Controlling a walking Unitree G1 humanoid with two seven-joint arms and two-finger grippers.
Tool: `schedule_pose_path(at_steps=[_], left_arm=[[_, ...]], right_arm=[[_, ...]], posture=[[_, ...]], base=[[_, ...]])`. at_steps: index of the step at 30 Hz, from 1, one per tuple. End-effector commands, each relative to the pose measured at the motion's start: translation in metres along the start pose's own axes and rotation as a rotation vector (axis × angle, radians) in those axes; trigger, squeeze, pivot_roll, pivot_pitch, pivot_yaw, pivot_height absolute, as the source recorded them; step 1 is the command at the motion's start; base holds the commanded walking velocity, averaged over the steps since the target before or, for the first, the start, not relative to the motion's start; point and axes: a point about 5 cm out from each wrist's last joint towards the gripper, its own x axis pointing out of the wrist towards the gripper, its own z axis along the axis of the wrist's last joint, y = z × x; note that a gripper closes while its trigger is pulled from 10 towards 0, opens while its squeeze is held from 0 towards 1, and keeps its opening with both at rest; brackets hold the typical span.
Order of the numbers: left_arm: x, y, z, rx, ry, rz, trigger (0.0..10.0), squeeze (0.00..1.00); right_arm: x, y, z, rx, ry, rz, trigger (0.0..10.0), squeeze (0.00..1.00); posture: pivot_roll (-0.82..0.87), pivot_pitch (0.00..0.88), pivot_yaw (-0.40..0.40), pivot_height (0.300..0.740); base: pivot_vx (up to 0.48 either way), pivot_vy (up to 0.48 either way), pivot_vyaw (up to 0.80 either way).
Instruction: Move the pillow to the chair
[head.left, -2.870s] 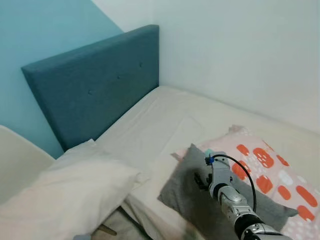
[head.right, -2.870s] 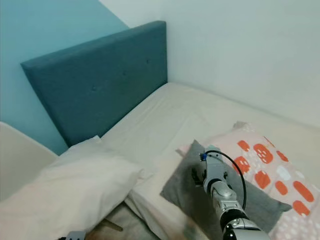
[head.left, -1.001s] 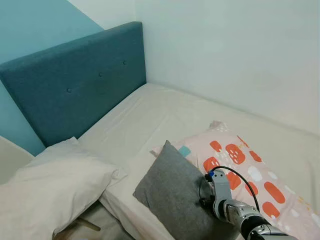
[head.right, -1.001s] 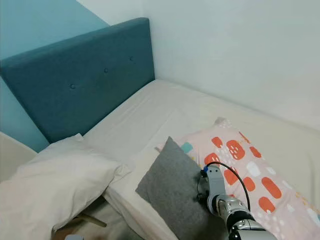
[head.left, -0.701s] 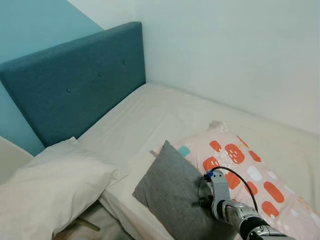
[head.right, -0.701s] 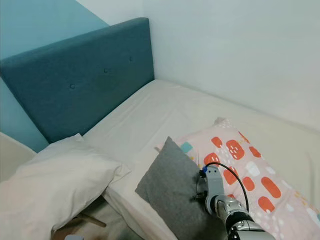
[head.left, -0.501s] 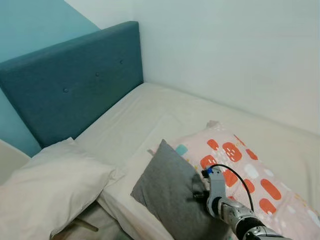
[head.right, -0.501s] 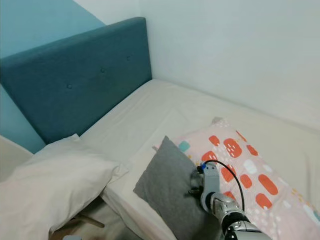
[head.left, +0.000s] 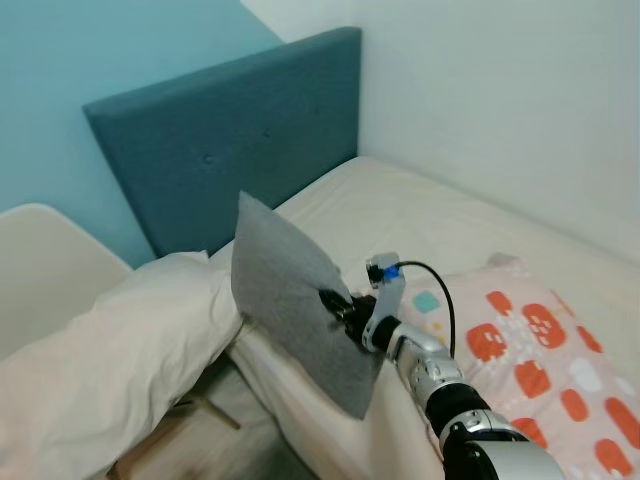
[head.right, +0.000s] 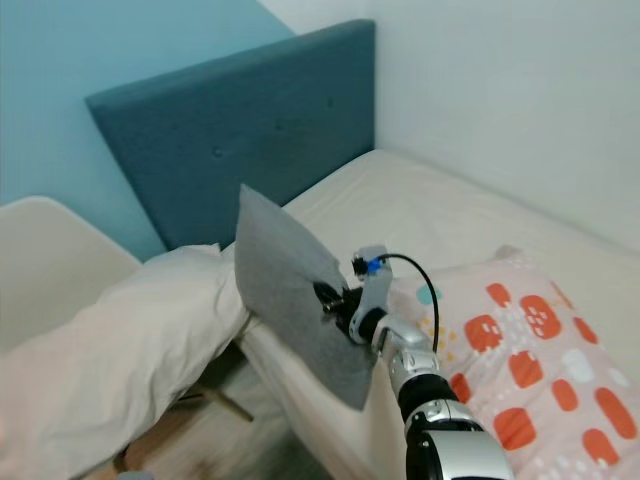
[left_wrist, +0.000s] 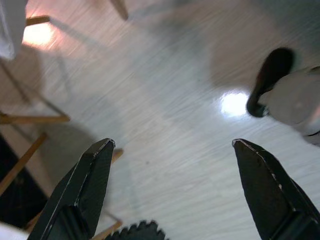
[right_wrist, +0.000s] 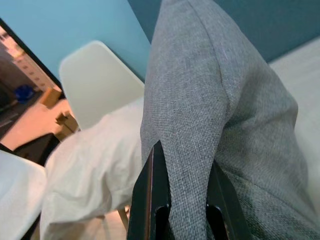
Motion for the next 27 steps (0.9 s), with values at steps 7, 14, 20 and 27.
schedule_pose_path(at_steps=[7, 14, 20, 27], left_arm=[[0.000, -0.001, -0.001, -0.027, 0.015, -0.011, 10.0, 0.00], [0.000, 0.000, 0.002, -0.016, 0.003, -0.013, 10.0, 0.00], [0.001, -0.001, 0.003, -0.010, 0.002, -0.014, 10.0, 0.00], [0.000, -0.004, 0.003, -0.011, 0.001, -0.022, 10.0, 0.00]], right_arm=[[0.017, 0.023, 0.029, -0.101, -0.133, 0.148, 0.0, 0.00], [0.014, 0.021, 0.047, -0.105, -0.212, 0.153, 0.0, 0.00], [0.015, 0.045, 0.053, -0.114, -0.243, 0.360, 0.0, 0.00], [0.017, 0.063, 0.046, -0.115, -0.227, 0.467, 0.0, 0.00]], posture=[[-0.06, 0.029, 0.036, 0.740], [-0.06, 0.027, 0.039, 0.740], [-0.07, 0.028, 0.039, 0.740], [-0.06, 0.037, 0.037, 0.740]], base=[[-0.376, 0.000, 0.78], [0.000, 0.000, 0.78], [0.000, 0.000, 0.78], [0.000, 0.000, 0.78]])
